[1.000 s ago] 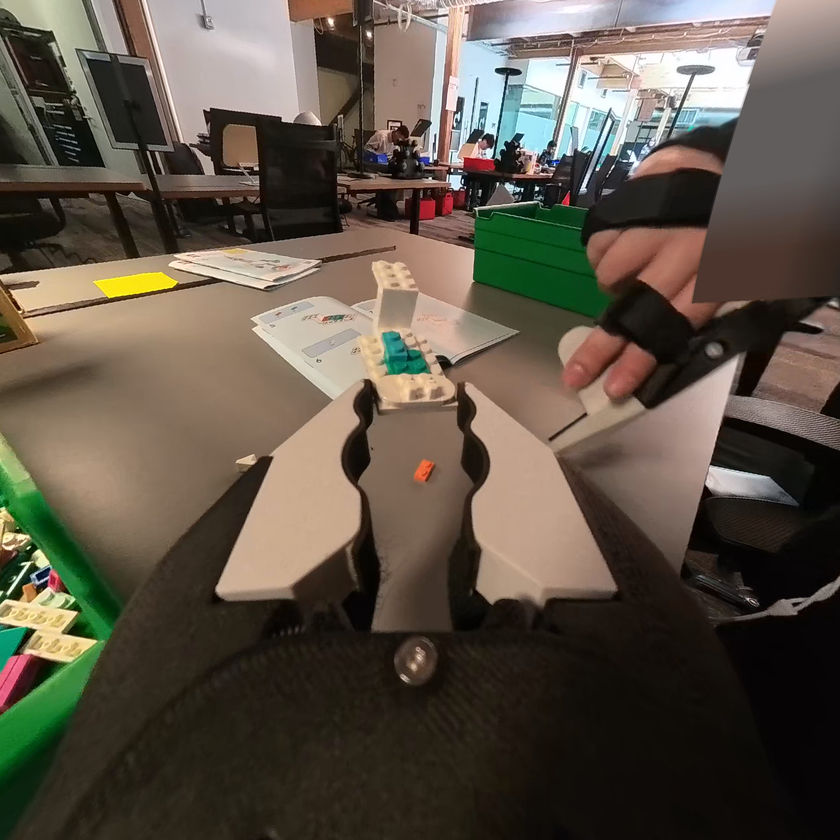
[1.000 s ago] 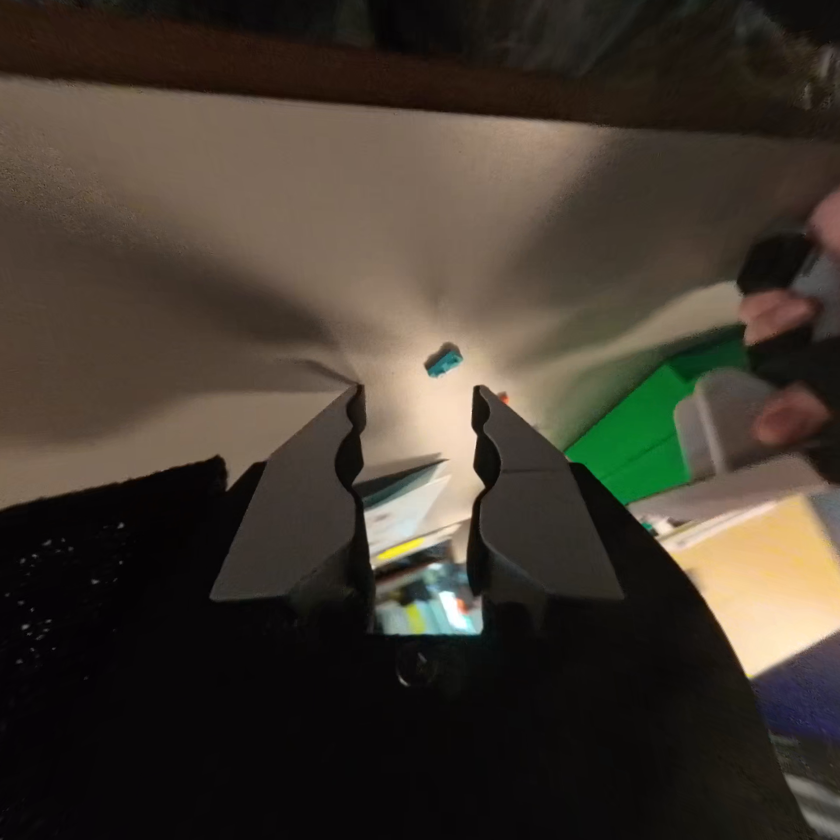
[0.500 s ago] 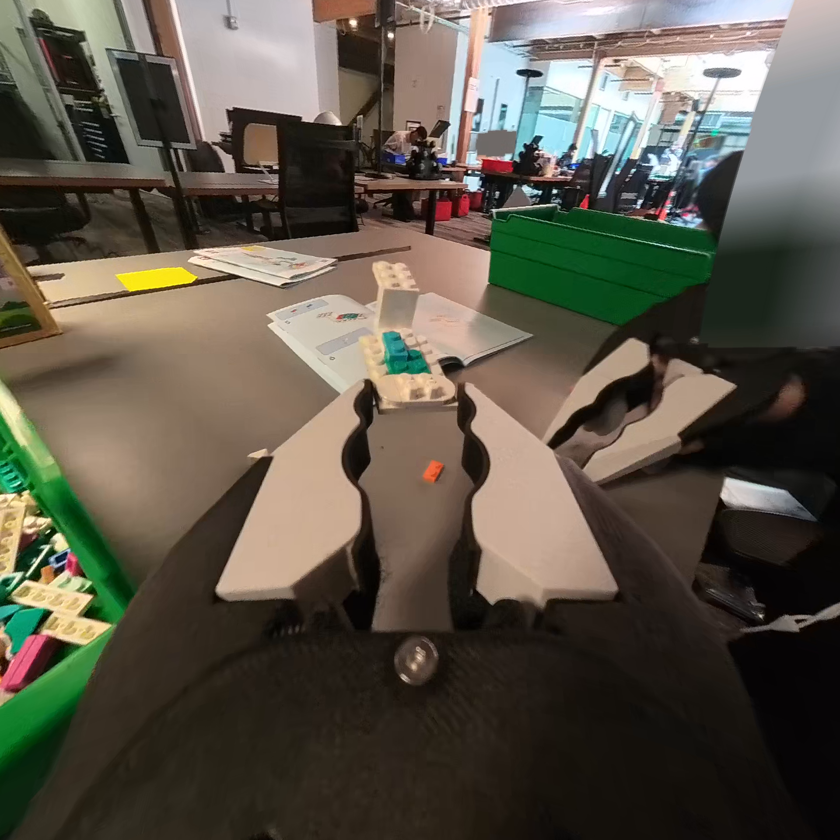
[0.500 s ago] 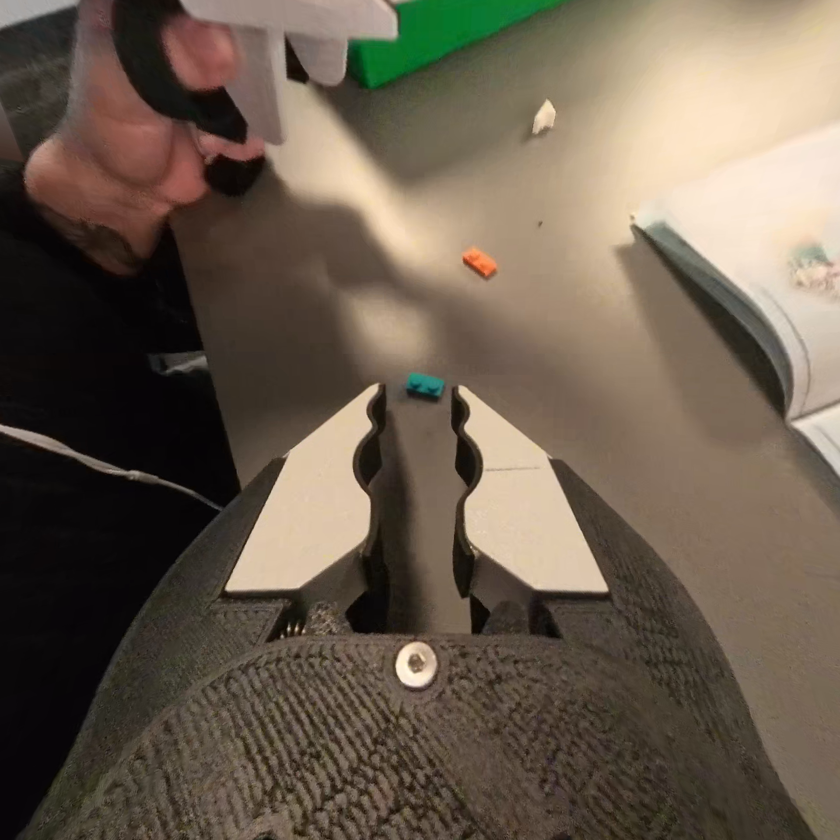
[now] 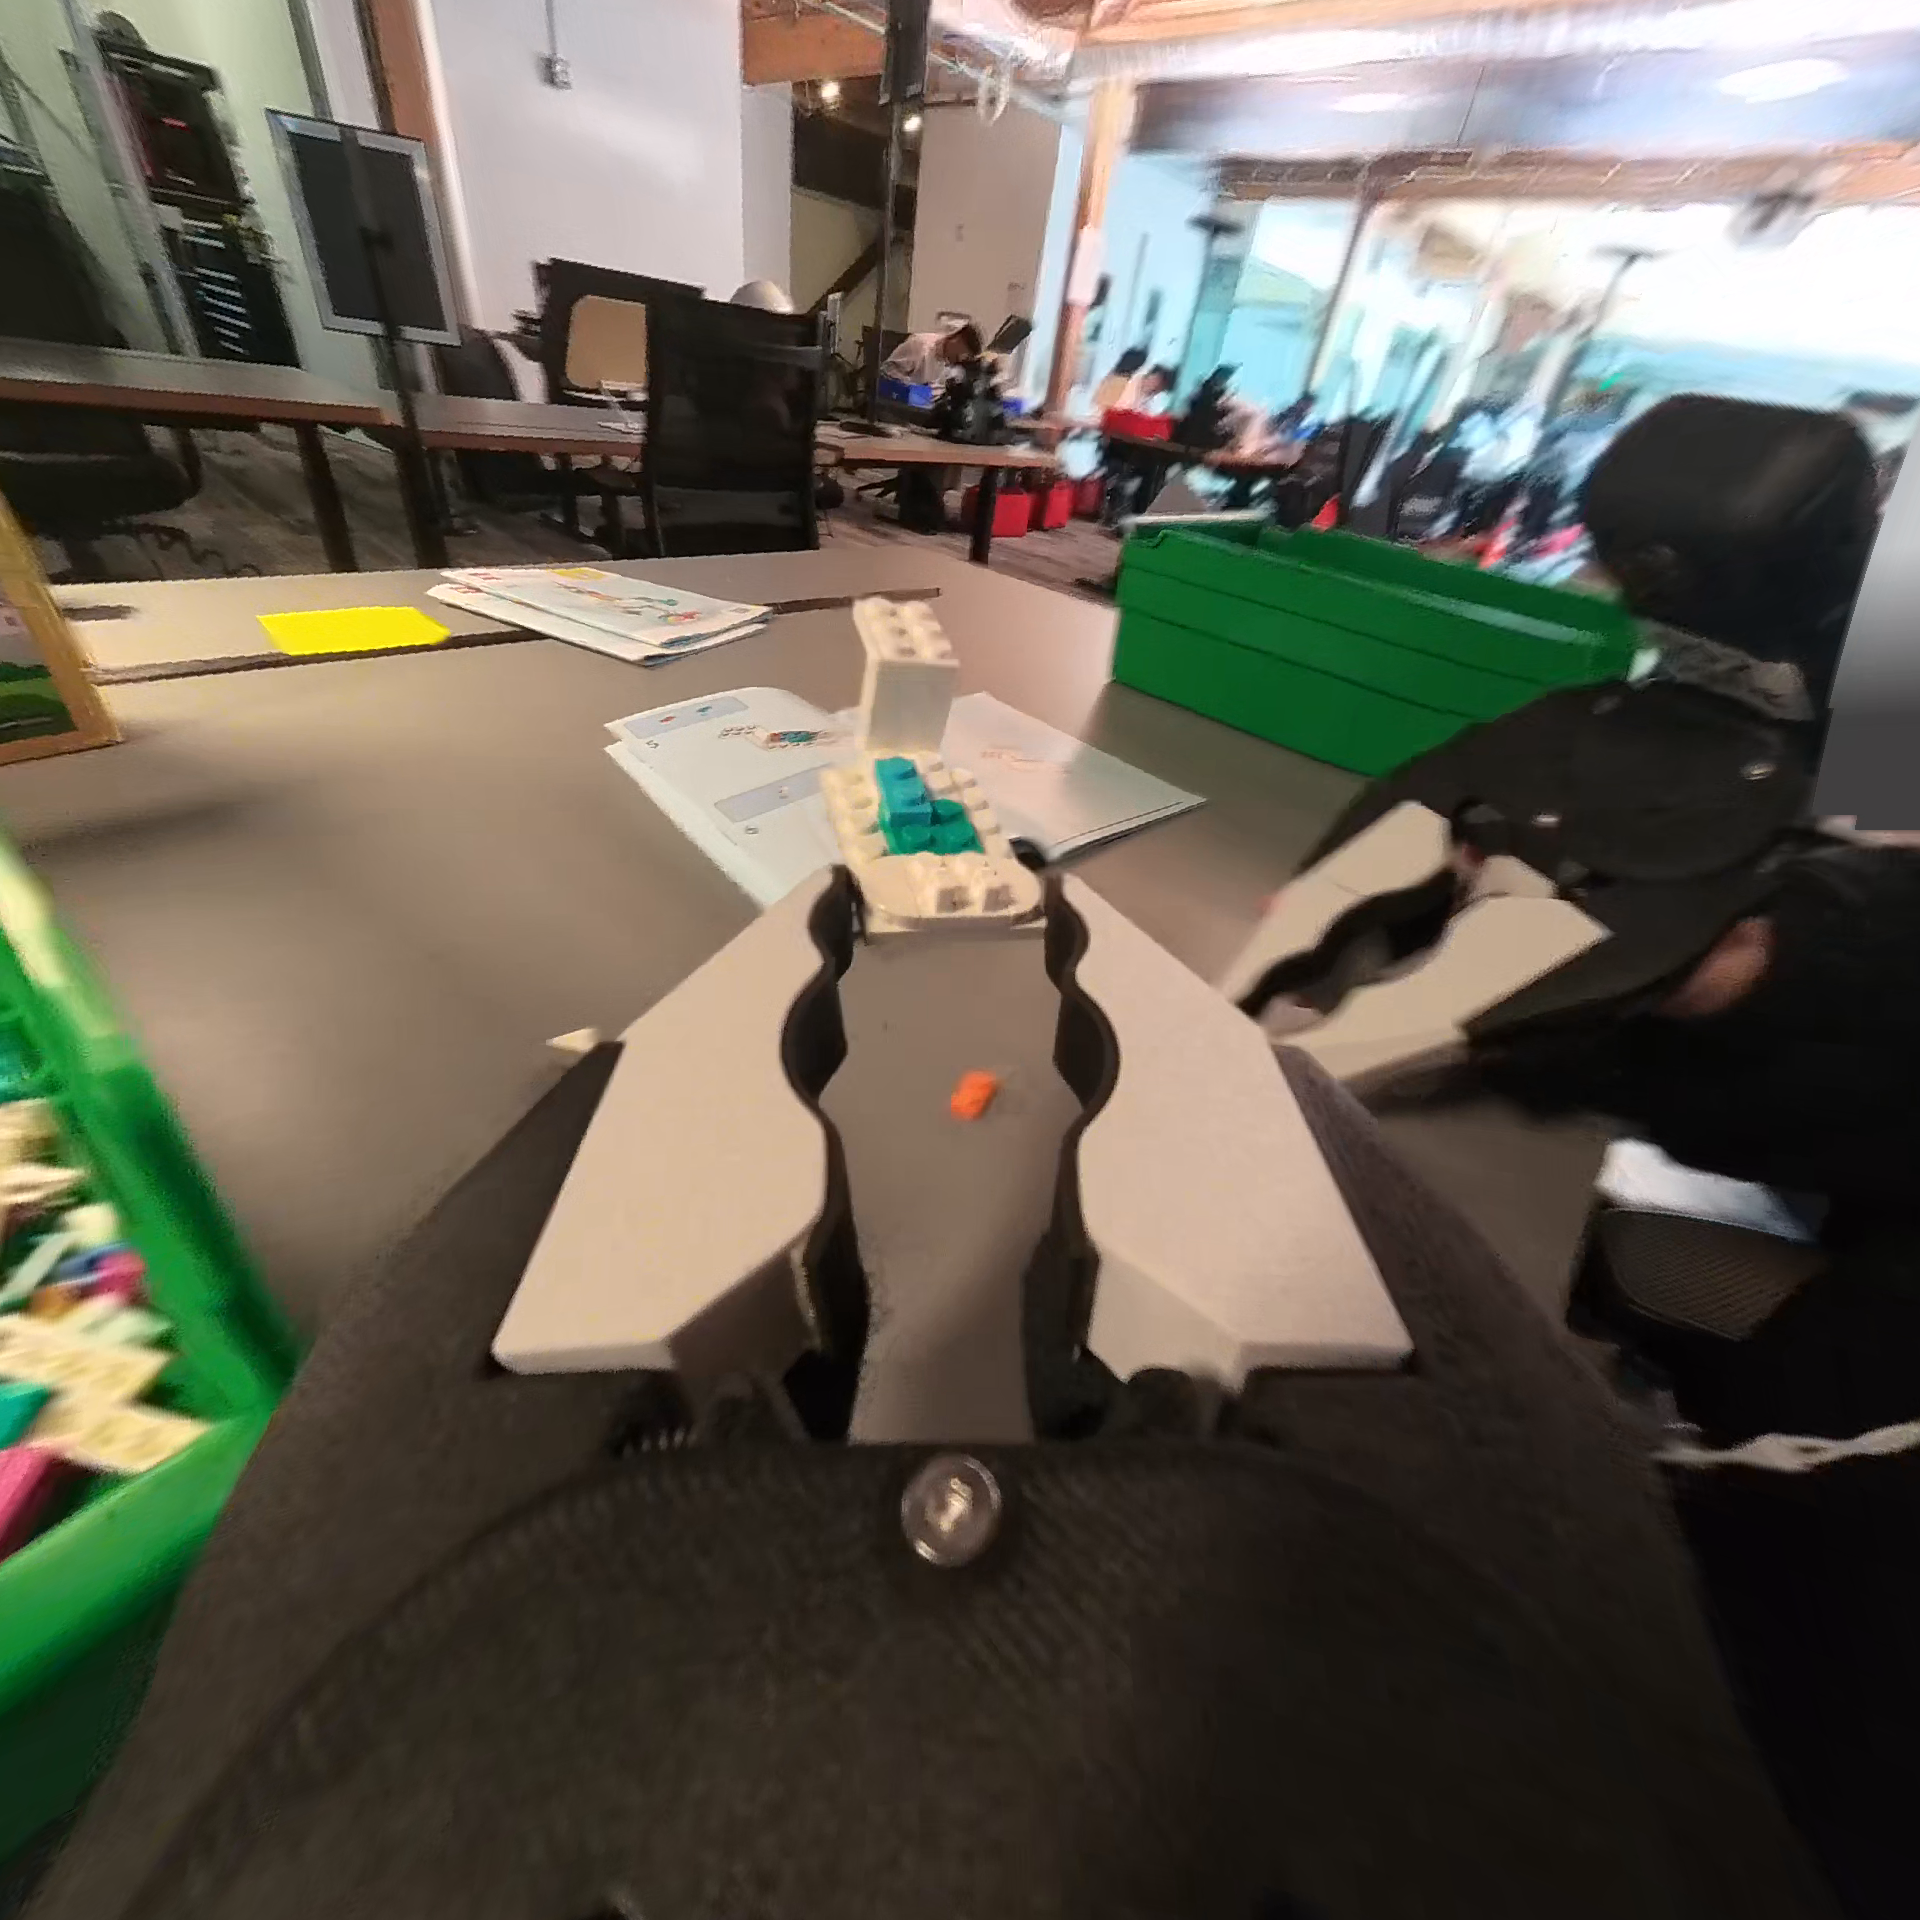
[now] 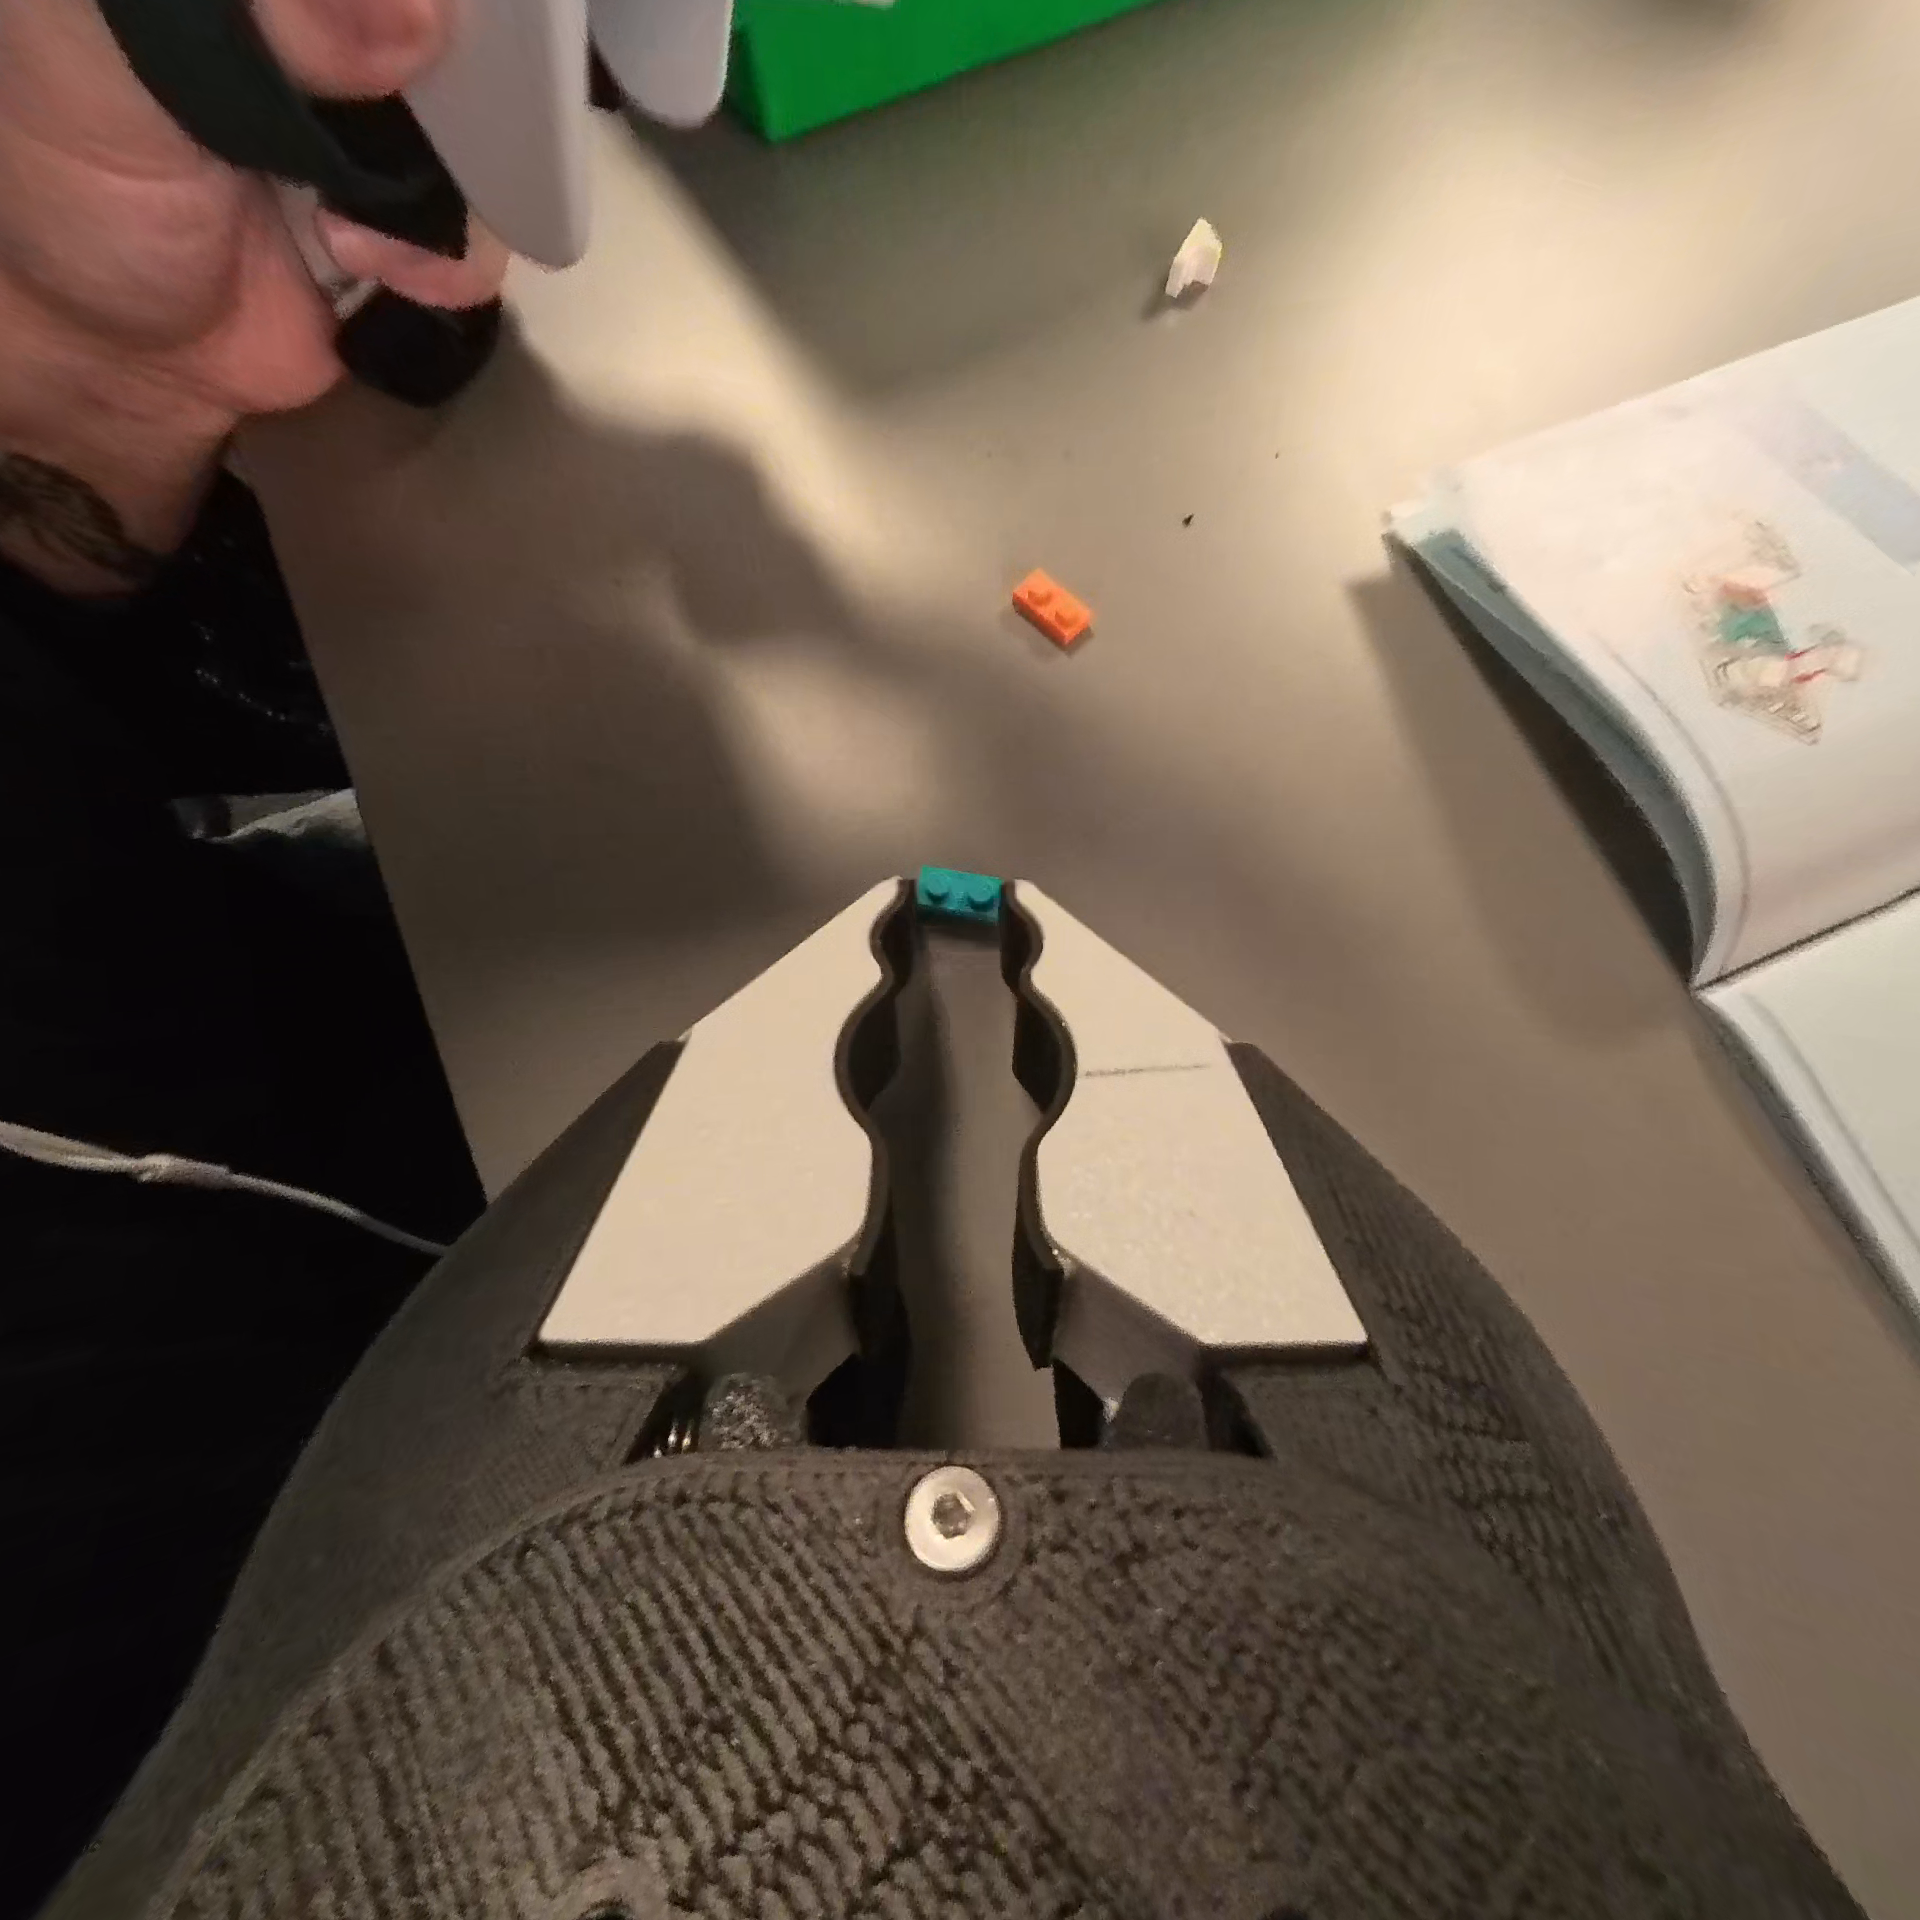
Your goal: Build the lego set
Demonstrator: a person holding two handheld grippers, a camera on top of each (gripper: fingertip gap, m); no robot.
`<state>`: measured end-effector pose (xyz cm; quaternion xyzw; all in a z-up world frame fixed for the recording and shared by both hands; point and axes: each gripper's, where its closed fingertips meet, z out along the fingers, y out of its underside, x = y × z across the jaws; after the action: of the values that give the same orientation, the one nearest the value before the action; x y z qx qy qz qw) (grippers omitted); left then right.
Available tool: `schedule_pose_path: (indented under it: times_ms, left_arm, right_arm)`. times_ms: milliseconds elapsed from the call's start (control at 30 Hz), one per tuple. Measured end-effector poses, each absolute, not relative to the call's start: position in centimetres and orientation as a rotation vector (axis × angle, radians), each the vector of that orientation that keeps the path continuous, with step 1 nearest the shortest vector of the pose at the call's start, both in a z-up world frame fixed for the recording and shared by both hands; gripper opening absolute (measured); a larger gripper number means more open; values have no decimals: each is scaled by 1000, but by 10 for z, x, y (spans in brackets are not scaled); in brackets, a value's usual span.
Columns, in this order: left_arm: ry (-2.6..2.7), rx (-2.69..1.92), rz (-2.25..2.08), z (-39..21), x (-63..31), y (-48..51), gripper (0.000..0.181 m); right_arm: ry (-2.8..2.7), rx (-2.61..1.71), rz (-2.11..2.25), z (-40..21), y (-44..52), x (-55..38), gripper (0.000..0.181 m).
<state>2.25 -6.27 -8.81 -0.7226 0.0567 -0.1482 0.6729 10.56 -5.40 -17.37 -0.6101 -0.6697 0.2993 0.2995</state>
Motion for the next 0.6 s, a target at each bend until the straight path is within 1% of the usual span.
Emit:
schedule_pose_path:
  times_ms: [100,200,267,333,467,600]
  left_arm:
    - [66,-1585,-528,-83,39,-63,35]
    - [38,-1603,-457,-85,41,-60,35]
    - [37,-1619,-435,-87,45,-59,35]
    - [40,-1622,-423,-87,49,-57,35]
    - [43,-1608,-408,-86,54,-56,35]
    - [50,-1608,-370,-86,54,-56,35]
  right_arm:
    - [-1647,-1512,912,-124,-46,85,14]
    - [-1562,-1394,995,-67,-46,69,14]
    - [-1565,-1362,982,-49,-50,62,14]
    - [-1608,-1380,936,-49,-55,57,14]
    - [-1656,-1450,774,-68,-50,50,14]
    - [-1646,-1470,719,-75,-49,47,14]
